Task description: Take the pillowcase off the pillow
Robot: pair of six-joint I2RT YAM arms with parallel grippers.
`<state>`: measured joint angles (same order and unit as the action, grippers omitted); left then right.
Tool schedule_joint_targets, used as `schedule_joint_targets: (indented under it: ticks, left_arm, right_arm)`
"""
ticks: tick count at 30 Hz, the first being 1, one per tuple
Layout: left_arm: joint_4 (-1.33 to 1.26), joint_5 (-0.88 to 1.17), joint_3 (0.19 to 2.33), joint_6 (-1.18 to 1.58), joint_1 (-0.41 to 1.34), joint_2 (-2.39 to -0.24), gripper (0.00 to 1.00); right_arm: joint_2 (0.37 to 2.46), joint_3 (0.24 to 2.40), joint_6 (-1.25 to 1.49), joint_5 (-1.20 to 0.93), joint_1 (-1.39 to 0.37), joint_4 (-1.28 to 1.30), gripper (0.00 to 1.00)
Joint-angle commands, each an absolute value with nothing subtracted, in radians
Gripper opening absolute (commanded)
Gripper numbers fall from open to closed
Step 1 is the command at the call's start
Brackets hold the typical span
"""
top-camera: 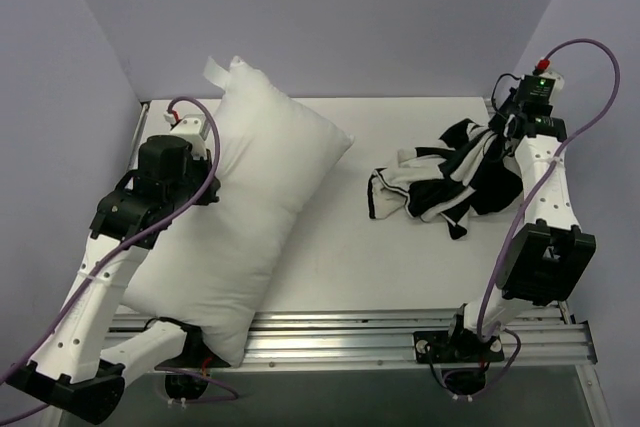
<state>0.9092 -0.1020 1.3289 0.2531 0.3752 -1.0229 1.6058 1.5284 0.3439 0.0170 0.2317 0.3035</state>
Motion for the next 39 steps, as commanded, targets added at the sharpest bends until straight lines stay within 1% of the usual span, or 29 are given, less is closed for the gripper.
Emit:
schedule_joint_targets:
  ticks: [1, 4, 5, 9, 13, 16, 17, 19, 21, 22, 24, 25, 27, 28, 29, 30, 31, 32, 34, 36, 39]
  left_arm:
    - [0.838, -0.101, 1.390, 0.271, 0.356, -1.069, 0.02]
    - [0.760, -0.066, 1.442, 0.285, 0.338, -1.155, 0.02]
    - [0.730, -0.063, 1.462, 0.293, 0.331, -1.181, 0.02]
    - [0.672, -0.048, 1.624, 0.327, 0.284, -1.325, 0.02]
    - [0.617, -0.066, 1.731, 0.370, 0.223, -1.414, 0.02]
    - [0.597, -0.061, 1.759, 0.413, 0.163, -1.466, 0.02]
    - [0.572, -0.060, 1.752, 0.429, 0.150, -1.471, 0.02]
    - [0.543, -0.075, 1.720, 0.443, 0.124, -1.462, 0.02]
    - [0.500, -0.080, 1.643, 0.454, 0.110, -1.434, 0.02]
    - [0.496, -0.078, 1.619, 0.454, 0.106, -1.425, 0.02]
    - [0.494, -0.071, 1.548, 0.445, 0.104, -1.395, 0.02]
    - [0.495, -0.060, 1.522, 0.440, 0.104, -1.384, 0.02]
    - [0.499, -0.049, 1.433, 0.437, 0.103, -1.335, 0.04]
    - [0.497, -0.040, 1.401, 0.437, 0.103, -1.316, 0.05]
    - [0.495, -0.034, 1.367, 0.439, 0.103, -1.296, 0.08]
    - [0.494, -0.026, 1.305, 0.439, 0.103, -1.255, 0.13]
    - [0.494, -0.018, 1.274, 0.439, 0.103, -1.235, 0.15]
    - [0.495, -0.008, 1.246, 0.442, 0.103, -1.214, 0.18]
    - [0.500, 0.000, 1.171, 0.445, 0.101, -1.157, 0.23]
    - [0.514, 0.023, 1.135, 0.445, 0.103, -1.109, 0.25]
    - [0.546, 0.022, 1.108, 0.433, 0.101, -1.060, 0.37]
  right_arm:
    - [1.510, 1.652, 0.356, -0.074, 0.212, 0.261, 0.00]
    - [1.491, 1.741, 0.325, -0.097, 0.199, 0.282, 0.00]
    - [1.488, 1.812, 0.316, -0.106, 0.196, 0.288, 0.00]
    - [1.480, 1.985, 0.264, -0.135, 0.154, 0.299, 0.00]
    - [1.460, 2.039, 0.200, -0.156, 0.083, 0.255, 0.00]
    - [1.457, 2.005, 0.181, -0.208, 0.023, 0.264, 0.00]
    - [1.439, 1.970, 0.184, -0.212, 0.008, 0.249, 0.00]
    - [1.408, 1.809, 0.210, -0.213, -0.040, 0.212, 0.00]
    - [1.358, 1.682, 0.236, -0.200, -0.103, 0.157, 0.00]
    - [1.341, 1.543, 0.256, -0.183, -0.126, 0.135, 0.00]
    - [1.302, 1.403, 0.319, -0.152, -0.190, 0.072, 0.00]
    - [1.296, 1.273, 0.336, -0.141, -0.215, 0.060, 0.00]
    - [1.284, 1.157, 0.382, -0.106, -0.294, 0.052, 0.00]
    - [1.279, 1.100, 0.397, -0.097, -0.322, 0.049, 0.00]
    - [1.273, 0.986, 0.416, -0.086, -0.346, 0.041, 0.00]
    - [1.269, 0.929, 0.460, -0.063, -0.397, 0.035, 0.00]
    - [1.266, 0.873, 0.484, -0.063, -0.420, 0.028, 0.00]
    - [1.262, 0.771, 0.506, -0.072, -0.440, 0.009, 0.00]
    - [1.264, 0.688, 0.561, -0.097, -0.498, -0.017, 0.01]
    - [1.272, 0.602, 0.587, -0.121, -0.531, -0.035, 0.04]
    - [1.250, 0.580, 0.604, -0.124, -0.580, -0.008, 0.13]
